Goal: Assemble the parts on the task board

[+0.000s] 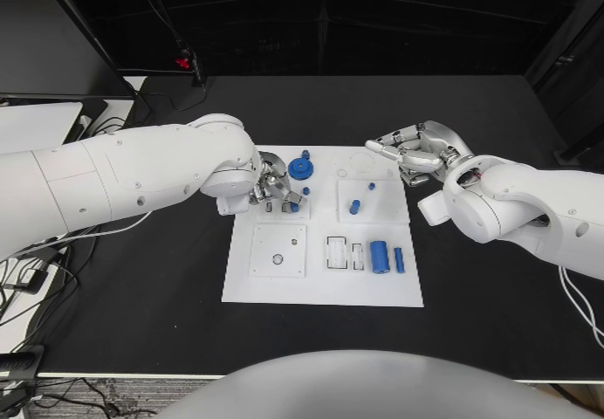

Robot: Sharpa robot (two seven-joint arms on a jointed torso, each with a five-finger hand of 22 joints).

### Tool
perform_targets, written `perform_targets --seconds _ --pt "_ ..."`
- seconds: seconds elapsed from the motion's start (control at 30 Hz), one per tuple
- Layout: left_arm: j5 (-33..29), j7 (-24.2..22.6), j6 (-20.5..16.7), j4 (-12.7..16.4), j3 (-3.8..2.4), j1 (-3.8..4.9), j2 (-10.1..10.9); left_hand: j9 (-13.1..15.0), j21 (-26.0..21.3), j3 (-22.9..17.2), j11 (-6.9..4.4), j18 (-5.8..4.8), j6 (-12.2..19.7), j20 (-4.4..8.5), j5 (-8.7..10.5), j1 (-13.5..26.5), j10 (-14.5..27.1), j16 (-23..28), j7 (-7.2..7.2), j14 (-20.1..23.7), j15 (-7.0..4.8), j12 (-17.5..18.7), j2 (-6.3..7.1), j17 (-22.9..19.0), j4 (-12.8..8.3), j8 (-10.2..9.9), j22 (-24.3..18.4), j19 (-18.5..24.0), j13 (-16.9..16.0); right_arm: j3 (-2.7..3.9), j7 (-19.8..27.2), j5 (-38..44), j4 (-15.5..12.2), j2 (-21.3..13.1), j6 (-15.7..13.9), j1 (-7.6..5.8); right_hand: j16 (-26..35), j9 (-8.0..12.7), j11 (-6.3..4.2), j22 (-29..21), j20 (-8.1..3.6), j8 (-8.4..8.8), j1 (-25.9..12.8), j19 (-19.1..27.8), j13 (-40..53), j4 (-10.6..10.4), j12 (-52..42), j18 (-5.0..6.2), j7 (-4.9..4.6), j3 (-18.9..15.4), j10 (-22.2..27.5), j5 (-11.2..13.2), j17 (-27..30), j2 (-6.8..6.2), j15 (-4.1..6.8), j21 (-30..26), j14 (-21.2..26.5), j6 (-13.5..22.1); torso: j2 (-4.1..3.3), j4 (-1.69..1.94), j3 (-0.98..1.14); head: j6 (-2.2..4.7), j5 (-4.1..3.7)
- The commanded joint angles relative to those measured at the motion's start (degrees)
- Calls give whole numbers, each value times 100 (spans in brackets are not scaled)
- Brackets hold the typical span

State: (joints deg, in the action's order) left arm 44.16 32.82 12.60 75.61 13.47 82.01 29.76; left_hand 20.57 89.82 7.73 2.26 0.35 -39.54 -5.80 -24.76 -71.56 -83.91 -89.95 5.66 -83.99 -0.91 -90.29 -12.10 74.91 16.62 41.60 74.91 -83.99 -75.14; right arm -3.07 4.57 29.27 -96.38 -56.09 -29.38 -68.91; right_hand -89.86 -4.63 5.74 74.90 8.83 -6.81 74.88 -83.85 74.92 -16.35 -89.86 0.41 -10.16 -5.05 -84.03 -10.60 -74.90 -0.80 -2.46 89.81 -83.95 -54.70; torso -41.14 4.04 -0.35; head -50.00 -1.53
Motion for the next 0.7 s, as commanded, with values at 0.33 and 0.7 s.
perform_targets --seconds 0.33,0.7 --pt "25 -63 74 -23 -3 2 -21 112 18 -389 -45 -35 -38 56 -927 -441 -609 -5 -31 -601 -67 29 128 1509 -24 -131 1509 -601 -1486 2 -10 -13 0 3 -1 -4 -14 -9 9 1510 15 -26 31 -615 1508 -4 -14 -41 20 -55 -597 1 -1510 28 -16 19 -605 22 -3 2 -2 0 -25" --pt "25 -71 56 -31 -3 2 -15 248 18 -917 -36 -35 -70 64 -1678 -730 -609 -5 -19 -601 -67 29 456 1509 -45 -191 1509 -601 -1486 2 -43 -13 19 -2 -6 -1 -14 -10 8 1510 14 -29 32 -615 1508 -4 -14 -41 21 -57 -597 0 -1510 32 -15 19 -605 21 3 6 -1 0 -32"
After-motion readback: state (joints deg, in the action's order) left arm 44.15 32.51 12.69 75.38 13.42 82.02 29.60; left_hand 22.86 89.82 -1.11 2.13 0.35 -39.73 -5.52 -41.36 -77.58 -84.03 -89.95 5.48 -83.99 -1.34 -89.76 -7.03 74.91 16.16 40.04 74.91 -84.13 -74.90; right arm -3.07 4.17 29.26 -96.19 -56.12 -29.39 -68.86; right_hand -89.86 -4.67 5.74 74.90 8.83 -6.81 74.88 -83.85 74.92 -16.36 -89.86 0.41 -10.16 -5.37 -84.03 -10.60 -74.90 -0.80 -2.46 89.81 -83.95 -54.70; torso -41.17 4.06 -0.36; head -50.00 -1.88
